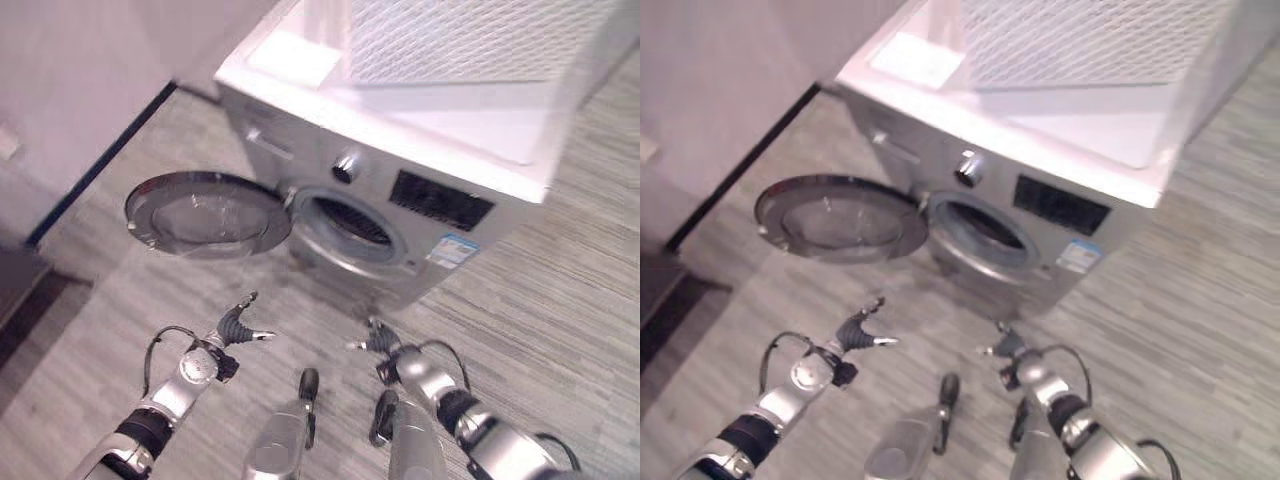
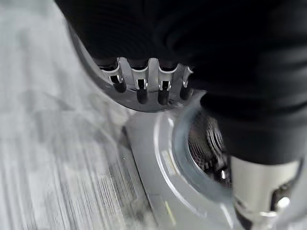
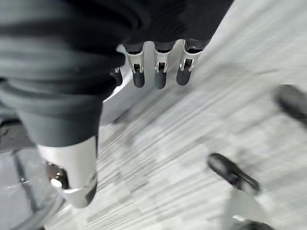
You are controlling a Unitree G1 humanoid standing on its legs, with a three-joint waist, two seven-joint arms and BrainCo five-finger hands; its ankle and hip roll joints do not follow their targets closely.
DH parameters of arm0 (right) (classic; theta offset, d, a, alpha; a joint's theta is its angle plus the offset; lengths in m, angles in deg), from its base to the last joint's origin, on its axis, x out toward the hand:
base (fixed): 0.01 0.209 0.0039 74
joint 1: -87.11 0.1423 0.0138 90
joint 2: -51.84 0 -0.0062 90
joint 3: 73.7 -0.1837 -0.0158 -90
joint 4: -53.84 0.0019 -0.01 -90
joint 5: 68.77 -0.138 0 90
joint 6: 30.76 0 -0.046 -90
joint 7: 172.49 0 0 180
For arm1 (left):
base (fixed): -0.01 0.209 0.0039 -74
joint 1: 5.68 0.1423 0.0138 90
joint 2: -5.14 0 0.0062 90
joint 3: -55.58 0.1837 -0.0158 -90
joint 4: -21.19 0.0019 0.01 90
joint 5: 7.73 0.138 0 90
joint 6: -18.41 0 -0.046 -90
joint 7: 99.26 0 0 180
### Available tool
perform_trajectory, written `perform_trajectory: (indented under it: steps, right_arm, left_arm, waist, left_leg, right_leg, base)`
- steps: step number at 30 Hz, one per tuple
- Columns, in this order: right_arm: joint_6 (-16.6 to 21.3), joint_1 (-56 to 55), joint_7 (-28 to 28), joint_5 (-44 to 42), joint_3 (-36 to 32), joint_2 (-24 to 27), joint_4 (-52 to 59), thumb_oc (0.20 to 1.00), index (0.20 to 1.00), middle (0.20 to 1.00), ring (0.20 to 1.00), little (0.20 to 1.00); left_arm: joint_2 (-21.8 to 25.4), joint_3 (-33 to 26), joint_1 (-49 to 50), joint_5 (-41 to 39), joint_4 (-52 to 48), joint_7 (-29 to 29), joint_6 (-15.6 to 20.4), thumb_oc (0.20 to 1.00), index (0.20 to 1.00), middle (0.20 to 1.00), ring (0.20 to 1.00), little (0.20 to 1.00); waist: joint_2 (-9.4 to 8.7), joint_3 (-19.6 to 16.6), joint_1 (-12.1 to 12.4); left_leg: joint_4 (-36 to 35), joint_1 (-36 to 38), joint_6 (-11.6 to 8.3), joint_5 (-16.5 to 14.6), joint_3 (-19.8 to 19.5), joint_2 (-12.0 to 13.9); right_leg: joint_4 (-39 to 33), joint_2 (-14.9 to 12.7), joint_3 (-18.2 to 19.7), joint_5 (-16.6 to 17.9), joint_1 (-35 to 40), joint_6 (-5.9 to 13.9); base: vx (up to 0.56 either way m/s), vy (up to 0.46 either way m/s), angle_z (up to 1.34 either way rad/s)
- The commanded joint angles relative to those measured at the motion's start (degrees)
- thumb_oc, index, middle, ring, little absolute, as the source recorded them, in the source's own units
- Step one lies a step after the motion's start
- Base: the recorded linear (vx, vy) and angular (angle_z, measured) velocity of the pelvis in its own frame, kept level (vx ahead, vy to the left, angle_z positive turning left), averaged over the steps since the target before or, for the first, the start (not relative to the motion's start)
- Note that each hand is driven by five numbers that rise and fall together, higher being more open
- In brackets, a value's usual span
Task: Grab the laundry basket,head to the washer,open it,put in the laundry and shut it.
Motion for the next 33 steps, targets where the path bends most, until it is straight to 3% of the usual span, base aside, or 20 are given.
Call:
perform_trajectory:
  steps: [1, 2, 3, 5, 6, 8, 10, 12, 14, 15, 16, 18, 21, 24, 30, 33]
  right_arm:
    - [1.4, -2.2, -2.5, 1.1, -4.6, 3.3, 3.5, 1.000, 1.000, 1.000, 1.000, 1.000]
    - [1.8, -4.8, -3.0, 1.0, -5.8, 5.4, 5.3, 1.000, 1.000, 1.000, 1.000, 1.000]
    - [1.3, -6.7, -1.9, 0.2, -7.4, 7.2, 6.4, 1.000, 1.000, 1.000, 1.000, 1.000]
    - [1.3, -6.7, -1.9, 0.2, -7.5, 7.3, 6.4, 1.000, 1.000, 1.000, 1.000, 1.000]
    - [1.2, -9.0, -2.1, -0.1, -8.0, 9.0, 7.7, 1.000, 1.000, 1.000, 1.000, 1.000]
    - [0.8, -10.8, -1.5, -0.5, -9.4, 10.0, 7.9, 1.000, 1.000, 1.000, 1.000, 1.000]
    - [0.5, -12.5, -1.7, -1.6, -10.5, 10.1, 8.2, 1.000, 1.000, 1.000, 1.000, 1.000]
    - [0.5, -13.8, -2.1, -1.7, -11.5, 10.5, 8.5, 1.000, 1.000, 1.000, 1.000, 1.000]
    - [0.5, -13.9, -2.1, -1.7, -11.5, 10.5, 8.6, 1.000, 1.000, 1.000, 1.000, 1.000]
    - [0.1, -15.6, -3.8, 0.1, -11.9, 10.8, 7.3, 1.000, 1.000, 1.000, 1.000, 1.000]
    - [0.0, -16.6, -4.8, 1.2, -12.6, 10.9, 7.4, 1.000, 1.000, 1.000, 1.000, 1.000]
    - [-0.3, -17.4, -4.7, 1.5, -13.3, 10.9, 7.3, 1.000, 1.000, 1.000, 1.000, 1.000]
    - [-0.2, -19.1, -5.5, -0.5, -16.8, 10.3, 8.0, 1.000, 1.000, 1.000, 1.000, 1.000]
    - [-0.3, -19.1, -5.7, -1.1, -17.7, 10.1, 8.2, 1.000, 1.000, 1.000, 1.000, 1.000]
    - [1.3, -21.2, -5.8, -3.2, -21.0, 11.9, 13.5, 1.000, 1.000, 1.000, 1.000, 1.000]
    - [2.5, -22.2, -5.8, -3.0, -22.2, 12.9, 14.5, 1.000, 1.000, 1.000, 1.000, 1.000]
  left_arm:
    - [2.2, 2.6, -7.0, 7.0, 9.8, 7.1, -2.5, 1.000, 1.000, 1.000, 1.000, 1.000]
    - [0.9, 4.9, -9.4, 8.6, 14.6, 8.5, -2.7, 1.000, 1.000, 1.000, 1.000, 1.000]
    - [-2.0, 7.2, -13.1, 9.8, 21.7, 9.6, -4.8, 1.000, 1.000, 1.000, 1.000, 1.000]
    - [-2.1, 7.2, -13.1, 9.8, 21.8, 9.6, -4.8, 1.000, 1.000, 1.000, 1.000, 1.000]
    - [-3.3, 8.2, -16.0, 11.0, 28.4, 10.7, -5.8, 1.000, 1.000, 1.000, 1.000, 1.000]
    - [-2.7, 9.8, -18.7, 12.2, 32.0, 13.1, -7.2, 1.000, 1.000, 1.000, 1.000, 1.000]
    - [-0.7, 12.1, -20.0, 14.7, 34.3, 16.2, -8.1, 1.000, 1.000, 1.000, 1.000, 1.000]
    - [2.2, 12.8, -19.2, 16.2, 35.2, 18.1, -8.6, 1.000, 1.000, 1.000, 1.000, 1.000]
    - [2.3, 12.8, -19.1, 16.3, 35.1, 18.1, -8.6, 1.000, 1.000, 1.000, 1.000, 1.000]
    - [6.7, 10.0, -13.3, 18.7, 36.8, 19.6, -8.5, 1.000, 1.000, 1.000, 1.000, 1.000]
    - [6.7, 9.2, -11.6, 20.1, 38.0, 20.1, -8.6, 1.000, 1.000, 1.000, 1.000, 1.000]
    - [6.8, 9.3, -10.5, 20.7, 37.5, 20.4, -8.8, 1.000, 1.000, 1.000, 1.000, 1.000]
    - [9.7, 8.3, -6.2, 22.5, 37.0, 20.6, -8.5, 1.000, 1.000, 1.000, 1.000, 1.000]
    - [11.6, 8.3, -5.3, 23.1, 36.9, 20.5, -8.1, 1.000, 1.000, 1.000, 1.000, 1.000]
    - [19.7, 3.3, -1.1, 25.7, 40.5, 19.9, -6.8, 1.000, 1.000, 1.000, 1.000, 1.000]
    - [22.4, -1.9, -2.1, 26.3, 44.6, 15.3, -7.1, 1.000, 1.000, 1.000, 1.000, 1.000]
  waist:
    - [-3.12, -0.2, -4.2]
    - [-3.50, -0.9, -6.1]
    - [-4.41, -0.9, -7.9]
    - [-4.28, -1.0, -7.8]
    - [-3.88, -0.5, -8.0]
    - [-4.99, -0.1, -8.6]
    - [-6.40, -0.1, -9.0]
    - [-6.99, -0.7, -9.2]
    - [-7.17, -0.6, -9.1]
    - [-6.61, -2.8, -8.4]
    - [-5.62, -3.3, -8.9]
    - [-5.48, -3.5, -9.0]
    - [-4.72, -3.1, -9.5]
    - [-4.83, -2.3, -9.6]
    - [-6.71, 1.7, -9.5]
    - [-8.12, 2.4, -9.4]
  left_leg:
    - [1.5, 2.9, 0.62, -6.7, 1.8, -2.0]
    - [4.6, 2.1, -0.33, -7.5, 2.4, -2.0]
    - [17.9, -3.7, -2.80, -7.0, 5.8, 0.1]
    - [18.2, -4.0, -2.82, -7.2, 5.8, 0.3]
    - [28.5, -7.8, -5.78, -5.3, 4.4, 3.8]
    - [31.2, -12.5, -6.18, -3.6, 2.6, 7.9]
    - [23.7, -11.3, -6.08, -2.0, 0.9, 12.8]
    - [11.9, -8.5, -6.89, 1.8, -1.6, 16.6]
    - [11.2, -7.9, -6.93, 2.2, -1.4, 16.6]
    - [2.0, -3.1, -7.13, 4.8, -5.5, 18.7]
    - [0.5, -1.8, -7.66, 4.9, -3.8, 19.2]
    - [0.9, -1.5, -8.32, 5.8, -1.9, 19.2]
    - [-0.1, 1.5, -8.19, 3.6, 1.6, 16.6]
    - [-0.1, 1.8, -7.82, 2.7, 2.4, 15.4]
    - [-1.1, 0.9, -7.57, 2.9, 3.6, 14.0]
    - [-2.9, 0.4, -7.62, 3.9, 3.5, 13.9]
  right_leg:
    - [-12.8, 3.4, -5.7, 6.4, 3.2, -0.30]
    - [-15.0, 5.6, -2.9, 5.4, 4.7, -1.51]
    - [-20.1, 6.3, -1.8, 4.9, 8.5, -4.05]
    - [-20.1, 6.4, -1.9, 5.0, 8.5, -4.08]
    - [-21.2, 9.1, 0.0, 2.8, 11.1, -6.16]
    - [-21.2, 8.8, 0.0, 1.6, 11.9, -6.62]
    - [-20.4, 8.8, 1.1, 0.7, 12.4, -6.22]
    - [-19.3, 9.2, 2.8, -0.3, 12.6, -5.56]
    - [-19.3, 9.1, 2.9, -0.3, 12.7, -5.60]
    - [-15.4, 10.4, 7.2, -0.8, 11.4, -4.98]
    - [-13.5, 10.0, 7.4, -1.9, 11.1, -4.72]
    - [-12.0, 8.8, 7.2, -2.5, 10.7, -4.48]
    - [-9.2, 5.1, 8.8, -1.9, 9.2, -2.49]
    - [-9.4, 3.9, 9.1, -1.6, 8.8, -1.97]
    - [-11.6, 2.2, 9.1, 0.6, 7.1, -0.71]
    - [-12.8, 2.1, 8.7, 1.6, 6.3, -0.34]
  base:
    - [0.25, -0.031, -0.40]
    - [0.20, -0.069, -0.21]
    - [0.11, -0.060, 0.20]
    - [0.07, -0.038, 0.17]
    - [0.11, -0.057, -0.10]
    - [0.09, -0.050, -0.33]
    - [0.12, 0.036, -0.40]
    - [0.15, 0.107, -0.39]
    - [0.11, 0.164, -0.43]
    - [0.24, 0.416, -0.60]
    - [0.24, 0.416, -1.06]
    - [0.12, 0.282, -0.91]
    - [0.10, 0.446, -0.15]
    - [-0.01, 0.209, -0.14]
    - [-0.07, 0.079, -0.02]
    - [-0.06, -0.014, -0.02]
